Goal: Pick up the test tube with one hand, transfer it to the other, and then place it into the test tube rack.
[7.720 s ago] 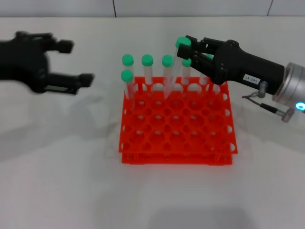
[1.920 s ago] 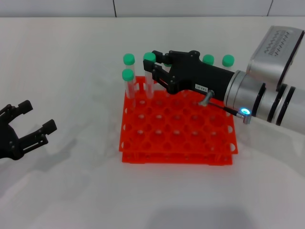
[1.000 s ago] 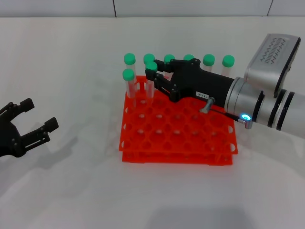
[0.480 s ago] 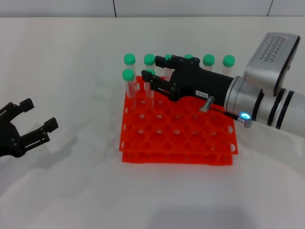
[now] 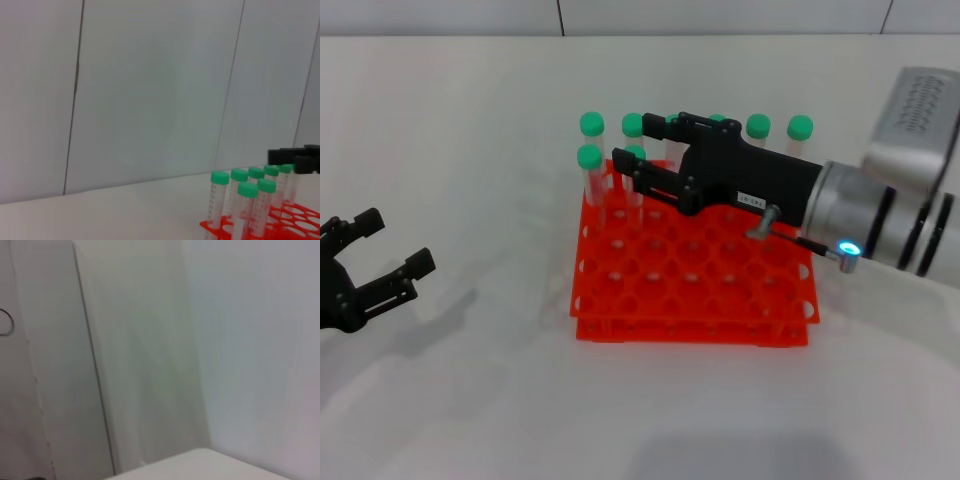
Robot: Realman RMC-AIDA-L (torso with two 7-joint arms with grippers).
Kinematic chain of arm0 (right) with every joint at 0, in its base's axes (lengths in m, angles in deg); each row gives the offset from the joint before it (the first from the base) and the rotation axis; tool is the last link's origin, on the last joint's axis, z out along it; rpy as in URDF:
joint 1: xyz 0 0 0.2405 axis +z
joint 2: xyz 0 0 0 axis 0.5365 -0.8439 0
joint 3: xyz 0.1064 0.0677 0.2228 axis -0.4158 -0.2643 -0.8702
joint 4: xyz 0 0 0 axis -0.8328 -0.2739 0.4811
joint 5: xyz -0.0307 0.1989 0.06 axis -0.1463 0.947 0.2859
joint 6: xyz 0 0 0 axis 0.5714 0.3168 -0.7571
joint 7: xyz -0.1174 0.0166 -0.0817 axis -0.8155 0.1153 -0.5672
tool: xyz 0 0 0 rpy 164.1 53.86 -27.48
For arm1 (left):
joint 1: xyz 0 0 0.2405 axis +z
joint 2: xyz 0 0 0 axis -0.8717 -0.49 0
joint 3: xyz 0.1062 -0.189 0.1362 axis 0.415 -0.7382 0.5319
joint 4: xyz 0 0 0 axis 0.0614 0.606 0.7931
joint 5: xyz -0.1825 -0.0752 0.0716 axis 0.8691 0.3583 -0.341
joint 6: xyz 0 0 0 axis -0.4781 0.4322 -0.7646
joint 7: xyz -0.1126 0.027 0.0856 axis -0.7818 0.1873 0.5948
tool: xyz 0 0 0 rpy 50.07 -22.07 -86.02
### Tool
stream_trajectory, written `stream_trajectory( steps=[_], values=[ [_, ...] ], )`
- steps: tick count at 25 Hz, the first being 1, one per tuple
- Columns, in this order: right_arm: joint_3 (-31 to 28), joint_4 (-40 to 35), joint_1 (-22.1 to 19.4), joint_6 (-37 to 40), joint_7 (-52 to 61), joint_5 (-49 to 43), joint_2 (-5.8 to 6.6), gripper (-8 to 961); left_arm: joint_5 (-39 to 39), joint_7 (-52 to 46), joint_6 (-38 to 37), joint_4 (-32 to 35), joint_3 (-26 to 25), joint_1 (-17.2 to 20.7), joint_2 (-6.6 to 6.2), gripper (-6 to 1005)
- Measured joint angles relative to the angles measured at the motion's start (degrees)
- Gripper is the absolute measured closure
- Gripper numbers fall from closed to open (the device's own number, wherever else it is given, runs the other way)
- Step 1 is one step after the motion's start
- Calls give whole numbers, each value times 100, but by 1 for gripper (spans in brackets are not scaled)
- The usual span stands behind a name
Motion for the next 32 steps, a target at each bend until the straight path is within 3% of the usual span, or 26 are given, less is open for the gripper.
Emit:
stream_trajectory(
  steps=[4,8,12,18,22,27,32],
  values=[
    [-195,-51,-129,479,104,-433,134,396,18,-2,-11,1,0,0,-1,106],
    [-787,17,-194,1017,552,-1407,264,398,5,-12,-48,16,6,-34,-35,106],
    [-1910,334,-207,1909,999,-2660,343,400,-5,-24,-133,24,30,-72,-94,106],
    [-3317,577,-195,2741,1512,-4130,407,301,-178,-101,-309,17,45,-209,-241,106],
    [-3492,555,-3,3138,1783,-5015,552,206,-465,-216,-442,15,48,-363,-348,106],
    [-3501,583,180,3472,1908,-5434,675,88,-910,-436,-903,42,47,-603,-536,106],
    [-3508,585,295,3755,2121,-5670,806,81,-1221,-652,-1431,76,44,-797,-724,106]
  ],
)
